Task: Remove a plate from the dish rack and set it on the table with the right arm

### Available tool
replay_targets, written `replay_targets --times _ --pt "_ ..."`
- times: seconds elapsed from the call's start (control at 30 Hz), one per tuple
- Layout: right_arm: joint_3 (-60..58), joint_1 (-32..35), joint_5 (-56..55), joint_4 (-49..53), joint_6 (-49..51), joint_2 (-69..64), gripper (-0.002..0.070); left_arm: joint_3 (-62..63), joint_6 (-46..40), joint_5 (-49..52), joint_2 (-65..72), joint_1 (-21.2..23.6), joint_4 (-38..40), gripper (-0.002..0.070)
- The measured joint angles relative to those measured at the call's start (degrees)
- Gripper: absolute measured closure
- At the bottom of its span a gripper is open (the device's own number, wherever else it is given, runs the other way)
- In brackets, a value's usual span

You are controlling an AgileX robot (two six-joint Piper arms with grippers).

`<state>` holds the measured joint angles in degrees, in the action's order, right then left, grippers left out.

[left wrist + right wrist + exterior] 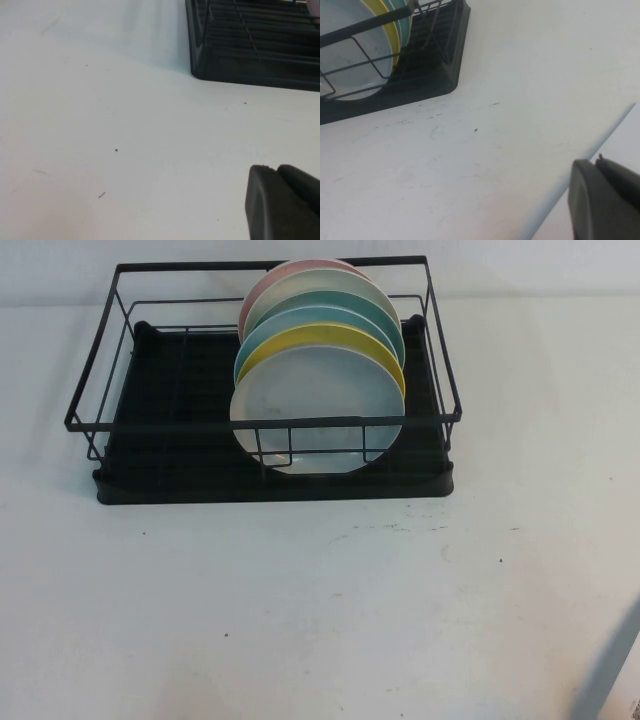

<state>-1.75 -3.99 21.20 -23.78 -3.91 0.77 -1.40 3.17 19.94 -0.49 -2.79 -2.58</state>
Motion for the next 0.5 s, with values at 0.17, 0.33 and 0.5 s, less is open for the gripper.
replay_targets --times 0.17,0.33,0.5 --pt "0.0 0.0 0.0 0.0 0.0 0.0 0.0696 0.0 0.0 0.0 0.0 0.0 0.0 0.0678" --pt "0.0 0.0 0.0 0.0 0.0 0.0 0.0696 0.0 0.0 0.0 0.0 0.0 0.0 0.0678" --pt "0.0 0.0 -0.1 1.2 -2.2 0.0 0.0696 0.0 0.0 0.0 0.0 0.0 0.0 0.0678"
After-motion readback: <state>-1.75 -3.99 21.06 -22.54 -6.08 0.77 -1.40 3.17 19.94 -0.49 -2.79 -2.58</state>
